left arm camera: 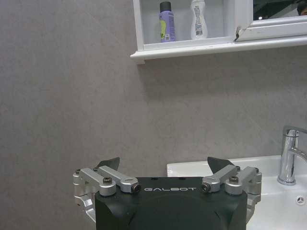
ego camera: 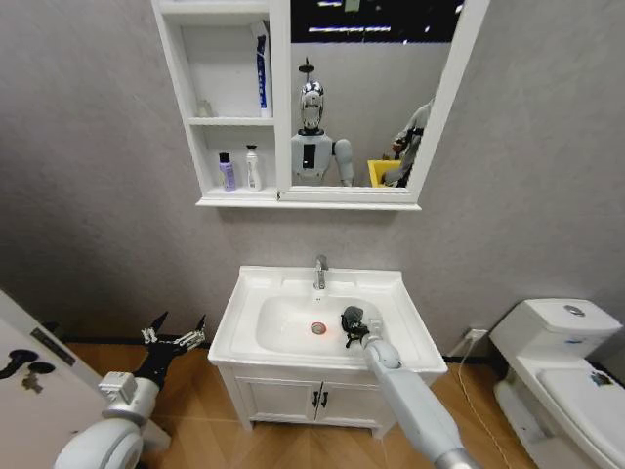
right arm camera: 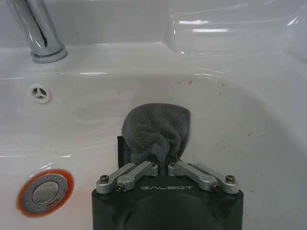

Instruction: Move facial cleanser and shampoo from washbasin to cabinet, then wipe washbasin with towel.

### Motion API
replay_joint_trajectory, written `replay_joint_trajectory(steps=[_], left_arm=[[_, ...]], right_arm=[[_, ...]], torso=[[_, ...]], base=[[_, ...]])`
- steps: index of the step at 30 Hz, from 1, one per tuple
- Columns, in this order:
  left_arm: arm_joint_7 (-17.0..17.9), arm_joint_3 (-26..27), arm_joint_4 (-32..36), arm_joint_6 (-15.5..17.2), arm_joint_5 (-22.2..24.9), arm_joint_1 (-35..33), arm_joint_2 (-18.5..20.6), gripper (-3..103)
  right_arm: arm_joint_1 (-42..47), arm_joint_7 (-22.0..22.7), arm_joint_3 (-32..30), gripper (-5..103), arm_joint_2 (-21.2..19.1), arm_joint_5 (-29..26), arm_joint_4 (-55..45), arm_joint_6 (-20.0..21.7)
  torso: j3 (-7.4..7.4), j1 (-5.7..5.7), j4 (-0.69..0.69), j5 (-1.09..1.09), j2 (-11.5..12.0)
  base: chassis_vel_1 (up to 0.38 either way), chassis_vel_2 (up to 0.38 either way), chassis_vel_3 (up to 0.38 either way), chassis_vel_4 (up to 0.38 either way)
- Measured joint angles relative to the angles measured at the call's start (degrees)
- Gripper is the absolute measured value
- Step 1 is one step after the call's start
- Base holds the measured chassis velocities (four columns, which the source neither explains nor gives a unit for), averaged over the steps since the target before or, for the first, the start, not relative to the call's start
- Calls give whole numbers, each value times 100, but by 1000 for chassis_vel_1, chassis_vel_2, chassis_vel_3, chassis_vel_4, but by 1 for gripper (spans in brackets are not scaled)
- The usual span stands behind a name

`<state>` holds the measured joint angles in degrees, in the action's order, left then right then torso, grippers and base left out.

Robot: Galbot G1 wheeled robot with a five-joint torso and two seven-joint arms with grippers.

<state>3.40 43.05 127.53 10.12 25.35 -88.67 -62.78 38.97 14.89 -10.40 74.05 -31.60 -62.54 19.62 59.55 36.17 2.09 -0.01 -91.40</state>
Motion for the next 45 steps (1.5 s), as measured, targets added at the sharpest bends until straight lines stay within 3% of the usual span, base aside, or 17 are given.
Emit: replay_joint_trajectory(steps=[13,19,27,30,35,41,45], left_arm=[[0,0,0,0,0,0,0,100],[0,0,0,0,0,0,0,100],[0,0,0,0,0,0,0,100],[0,0,0,0,0,0,0,100],[0,0,0,0,0,0,0,100],[0,0,0,0,0,0,0,100],[0,0,0,0,0,0,0,100]], right_arm=[[-472,-211,653,4,285,-214,653,62],[-633,-218,911,4,707,-223,865,99],[-860,-213,965,4,1588,-293,1325,40],[-882,-221,878,4,1675,-175,1446,-41],[-833,-69,803,4,1488,-78,1376,-57],[-602,259,612,4,777,36,879,-54],[-543,326,599,4,634,-4,713,-10]], torso=[[0,0,-1,0,0],[0,1,0,1,0],[0,1,3,0,0],[0,0,2,0,0],[0,0,3,2,0],[1,1,-2,2,1],[0,1,-2,2,0]], base=[[0,0,0,0],[0,0,0,0],[0,0,0,0],[0,0,0,0],[0,0,0,0],[0,0,0,0],[0,0,0,0]])
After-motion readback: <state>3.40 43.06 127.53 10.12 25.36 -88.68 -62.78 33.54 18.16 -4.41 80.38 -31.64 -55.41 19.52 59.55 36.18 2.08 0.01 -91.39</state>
